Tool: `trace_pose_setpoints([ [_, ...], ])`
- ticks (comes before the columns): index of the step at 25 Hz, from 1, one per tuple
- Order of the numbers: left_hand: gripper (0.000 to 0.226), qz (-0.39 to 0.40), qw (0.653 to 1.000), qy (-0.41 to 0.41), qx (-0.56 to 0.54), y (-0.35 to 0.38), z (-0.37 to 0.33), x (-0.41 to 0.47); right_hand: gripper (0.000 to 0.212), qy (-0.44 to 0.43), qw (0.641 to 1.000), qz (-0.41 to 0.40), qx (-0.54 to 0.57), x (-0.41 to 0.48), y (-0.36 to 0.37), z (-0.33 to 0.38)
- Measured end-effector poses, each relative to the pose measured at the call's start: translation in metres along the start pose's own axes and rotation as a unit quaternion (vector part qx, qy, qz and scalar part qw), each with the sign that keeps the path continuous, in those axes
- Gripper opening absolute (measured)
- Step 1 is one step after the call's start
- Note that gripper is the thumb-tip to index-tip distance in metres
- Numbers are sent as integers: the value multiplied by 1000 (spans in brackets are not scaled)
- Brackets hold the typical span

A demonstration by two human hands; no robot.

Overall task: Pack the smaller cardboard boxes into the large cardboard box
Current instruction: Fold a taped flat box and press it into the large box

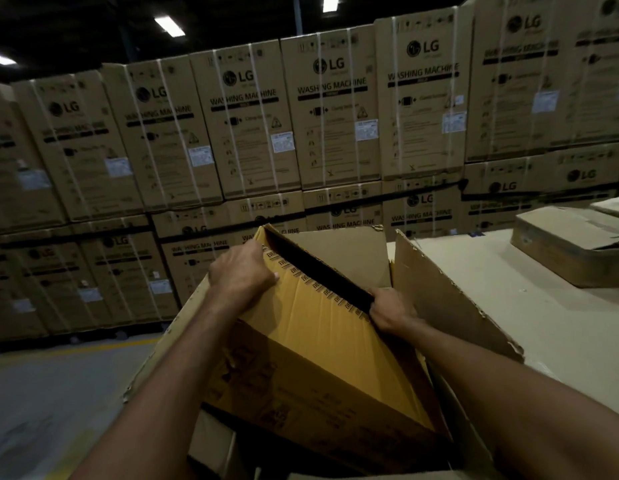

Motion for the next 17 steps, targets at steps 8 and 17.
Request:
trace_pose_setpoints([
  [8, 50, -192, 971, 114, -79, -48, -23, 12, 18, 33, 985, -167, 9, -33, -68, 11],
  [17, 88, -42, 987, 136, 71, 45, -20, 41, 38, 80, 989, -119, -47, -56, -72, 36],
])
Point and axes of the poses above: each hand's wrist, its own x-axis towards the middle knuckle, its own y-axis out of the palm, z = x × y, the point moved 6 cm from there along x, towards the middle knuckle
